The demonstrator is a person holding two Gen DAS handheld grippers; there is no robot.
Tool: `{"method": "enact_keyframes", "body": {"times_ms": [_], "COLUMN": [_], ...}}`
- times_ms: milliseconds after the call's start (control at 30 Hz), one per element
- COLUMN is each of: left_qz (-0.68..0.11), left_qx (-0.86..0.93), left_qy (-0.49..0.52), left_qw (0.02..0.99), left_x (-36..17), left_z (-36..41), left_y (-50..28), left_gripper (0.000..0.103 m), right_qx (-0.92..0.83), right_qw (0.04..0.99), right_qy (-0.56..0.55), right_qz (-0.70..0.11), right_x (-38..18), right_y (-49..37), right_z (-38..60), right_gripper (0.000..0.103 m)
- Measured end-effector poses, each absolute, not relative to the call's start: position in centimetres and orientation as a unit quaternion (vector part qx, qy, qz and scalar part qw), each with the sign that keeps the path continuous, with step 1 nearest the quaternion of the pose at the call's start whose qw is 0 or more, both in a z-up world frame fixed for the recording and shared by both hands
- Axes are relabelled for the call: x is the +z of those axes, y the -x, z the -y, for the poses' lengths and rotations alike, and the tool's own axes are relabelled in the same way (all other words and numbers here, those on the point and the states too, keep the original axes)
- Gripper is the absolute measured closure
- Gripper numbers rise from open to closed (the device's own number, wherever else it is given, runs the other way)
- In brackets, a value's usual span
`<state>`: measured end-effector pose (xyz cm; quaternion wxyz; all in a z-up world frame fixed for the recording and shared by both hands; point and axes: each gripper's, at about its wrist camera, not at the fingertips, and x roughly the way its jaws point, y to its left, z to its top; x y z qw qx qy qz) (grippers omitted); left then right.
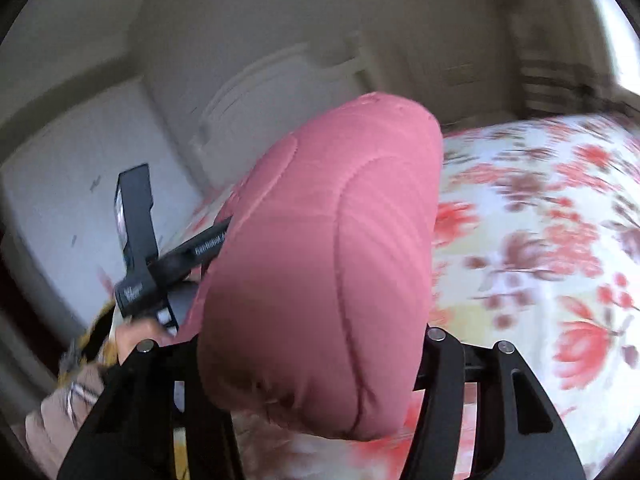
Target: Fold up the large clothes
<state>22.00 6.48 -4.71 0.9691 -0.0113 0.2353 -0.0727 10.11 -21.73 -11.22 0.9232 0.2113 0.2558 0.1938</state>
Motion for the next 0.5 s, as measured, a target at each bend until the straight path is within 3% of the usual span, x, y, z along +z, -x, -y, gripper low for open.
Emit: {"method": "enact_keyframes", "body": {"times_ms": [167, 300, 400, 500], "left_qz": [-0.203, -0.172, -0.199, -0.200], "left_qx": [-0.115, -0.165, -0.174, -0.165], "left_qy": [-0.165, -0.253, -0.206, -0.179], "left_qw": [0.958, 0.938, 0.942, 0.949], "left_x": [-4.2, -4.4, -4.4, -4.5], "left_z": [5.4, 10.7, 9.6, 8.2], "left_y": [-25.8, -26.9, -27.9, -28.0], "left_gripper": [0.002, 0.002, 0.002, 0.002], "right_qx": [0.146, 0.097, -0.010, -0.011], "right_qw": [0.887, 0.884, 0.933, 0.966], "right_qy": [-0.335, -0.302, -0.257, -0.171], "right_qz": [-0.281, -0.343, -0.252, -0.192], "right_x": [-14.9, -14.4, -11.0, -7.1], "right_y": [-11.5, -10.9, -7.7, -7.6], "right_z": [28.4, 29.2, 31.6, 30.8], "right_gripper": [0.047, 0.015, 0.009, 0.009]}}
